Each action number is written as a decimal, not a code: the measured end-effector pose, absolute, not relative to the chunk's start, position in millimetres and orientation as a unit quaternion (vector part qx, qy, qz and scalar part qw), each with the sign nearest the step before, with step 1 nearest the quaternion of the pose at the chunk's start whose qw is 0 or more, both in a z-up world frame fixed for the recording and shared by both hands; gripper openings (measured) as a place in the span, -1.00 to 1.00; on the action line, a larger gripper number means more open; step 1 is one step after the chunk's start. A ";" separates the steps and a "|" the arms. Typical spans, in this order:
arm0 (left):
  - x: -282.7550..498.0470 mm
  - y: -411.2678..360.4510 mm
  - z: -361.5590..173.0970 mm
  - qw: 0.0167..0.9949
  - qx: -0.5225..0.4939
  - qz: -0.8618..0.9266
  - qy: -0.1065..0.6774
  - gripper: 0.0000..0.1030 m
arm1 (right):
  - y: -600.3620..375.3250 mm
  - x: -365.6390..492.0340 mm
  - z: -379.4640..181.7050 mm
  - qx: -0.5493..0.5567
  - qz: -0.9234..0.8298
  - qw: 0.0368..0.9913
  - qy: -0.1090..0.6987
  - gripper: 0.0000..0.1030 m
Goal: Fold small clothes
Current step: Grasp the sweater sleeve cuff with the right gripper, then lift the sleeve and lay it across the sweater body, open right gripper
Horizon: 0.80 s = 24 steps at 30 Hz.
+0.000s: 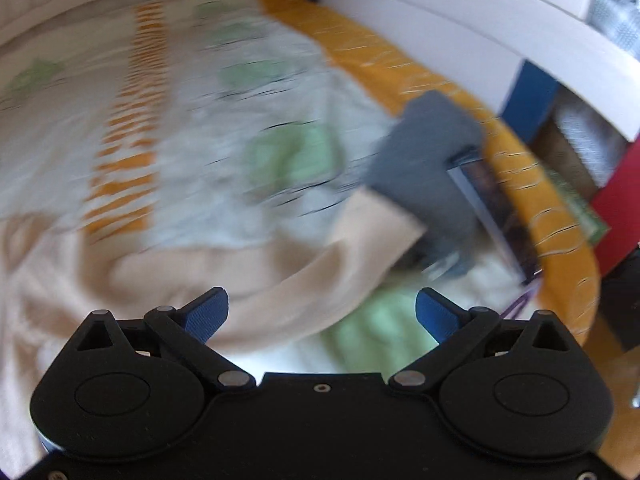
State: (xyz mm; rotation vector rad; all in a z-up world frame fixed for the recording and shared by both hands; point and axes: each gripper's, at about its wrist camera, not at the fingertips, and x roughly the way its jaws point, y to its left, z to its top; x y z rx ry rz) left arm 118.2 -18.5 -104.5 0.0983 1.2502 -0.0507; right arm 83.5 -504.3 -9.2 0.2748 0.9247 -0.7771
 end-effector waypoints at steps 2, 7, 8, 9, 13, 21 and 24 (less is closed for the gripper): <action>118.0 -19.5 -103.2 0.810 0.045 -0.021 0.584 1.00 | -519.4 85.8 -16.5 0.136 -0.382 0.808 0.427 0.93; 115.8 -22.0 -101.8 0.814 0.050 -0.017 0.579 1.00 | -554.3 92.0 -45.7 0.228 -0.359 0.789 0.443 0.19; 115.3 -22.0 -101.3 0.815 0.049 -0.018 0.578 1.00 | -558.7 93.9 -51.9 0.244 -0.357 0.784 0.445 0.09; 114.5 -21.6 -100.6 0.815 0.048 -0.019 0.577 1.00 | -560.0 94.7 -56.6 0.255 -0.359 0.779 0.446 -0.33; 114.9 -18.1 -97.6 0.817 0.043 -0.026 0.575 0.95 | -548.4 102.6 -48.2 0.238 -0.369 0.783 0.442 -0.81; 111.5 -22.5 -83.2 0.832 0.069 -0.061 0.547 0.74 | -458.1 152.8 42.1 0.160 -0.282 0.868 0.377 -0.82; 110.3 -20.5 -77.4 0.840 0.067 -0.067 0.534 0.73 | -403.2 177.8 74.3 0.153 -0.209 0.900 0.352 -0.82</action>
